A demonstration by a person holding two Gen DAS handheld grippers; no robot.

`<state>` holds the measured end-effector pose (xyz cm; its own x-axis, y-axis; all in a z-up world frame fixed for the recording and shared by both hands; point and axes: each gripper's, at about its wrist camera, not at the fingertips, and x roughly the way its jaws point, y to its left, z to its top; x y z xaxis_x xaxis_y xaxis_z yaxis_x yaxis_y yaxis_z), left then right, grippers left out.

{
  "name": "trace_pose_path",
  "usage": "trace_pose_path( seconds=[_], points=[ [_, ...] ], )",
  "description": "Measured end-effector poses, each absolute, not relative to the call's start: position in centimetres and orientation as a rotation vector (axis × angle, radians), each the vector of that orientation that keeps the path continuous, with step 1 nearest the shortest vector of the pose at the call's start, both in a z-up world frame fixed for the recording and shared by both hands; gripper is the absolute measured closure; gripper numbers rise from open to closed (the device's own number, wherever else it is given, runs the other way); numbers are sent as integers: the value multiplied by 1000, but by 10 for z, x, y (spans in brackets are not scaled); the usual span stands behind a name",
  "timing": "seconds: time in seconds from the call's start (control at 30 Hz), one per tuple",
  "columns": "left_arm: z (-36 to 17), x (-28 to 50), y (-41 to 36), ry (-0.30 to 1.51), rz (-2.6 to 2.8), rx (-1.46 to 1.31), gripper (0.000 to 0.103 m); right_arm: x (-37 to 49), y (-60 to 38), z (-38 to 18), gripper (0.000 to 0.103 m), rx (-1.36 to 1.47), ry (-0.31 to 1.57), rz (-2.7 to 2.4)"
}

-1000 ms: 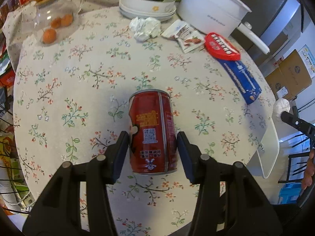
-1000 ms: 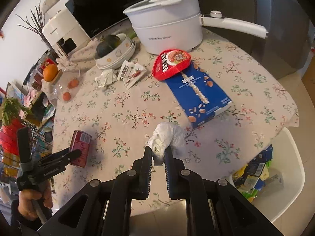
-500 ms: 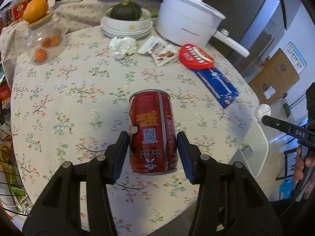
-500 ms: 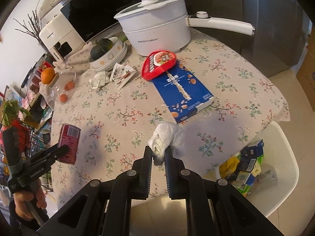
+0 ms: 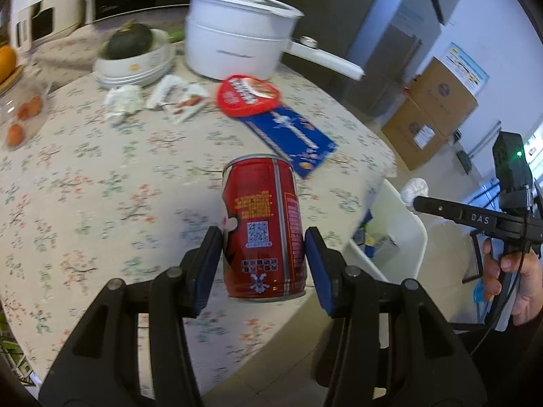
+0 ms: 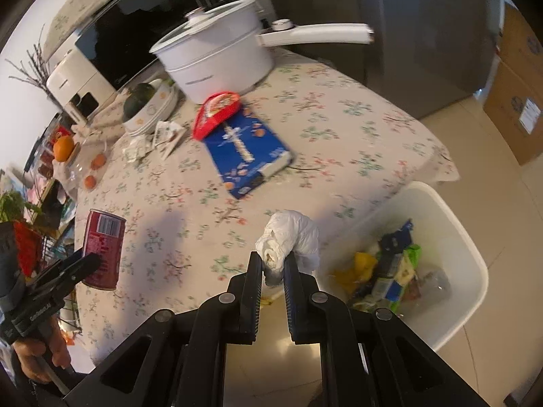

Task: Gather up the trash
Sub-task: 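Carry the can and tissue over the white bin and open both tools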

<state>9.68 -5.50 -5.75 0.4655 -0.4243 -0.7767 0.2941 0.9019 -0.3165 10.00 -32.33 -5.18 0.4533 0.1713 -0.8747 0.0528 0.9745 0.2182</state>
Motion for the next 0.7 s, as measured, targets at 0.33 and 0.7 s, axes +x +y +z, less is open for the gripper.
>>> trace_pose_path(
  seconds=[0.33, 0.7],
  points=[
    [-61, 96, -132, 1006, -563, -111, 51, 82, -384, -65, 90, 288, 1126, 2],
    [-94, 98, -233, 1094, -704, -70, 51, 65, -441, -85, 90, 356, 1162, -80]
  ],
)
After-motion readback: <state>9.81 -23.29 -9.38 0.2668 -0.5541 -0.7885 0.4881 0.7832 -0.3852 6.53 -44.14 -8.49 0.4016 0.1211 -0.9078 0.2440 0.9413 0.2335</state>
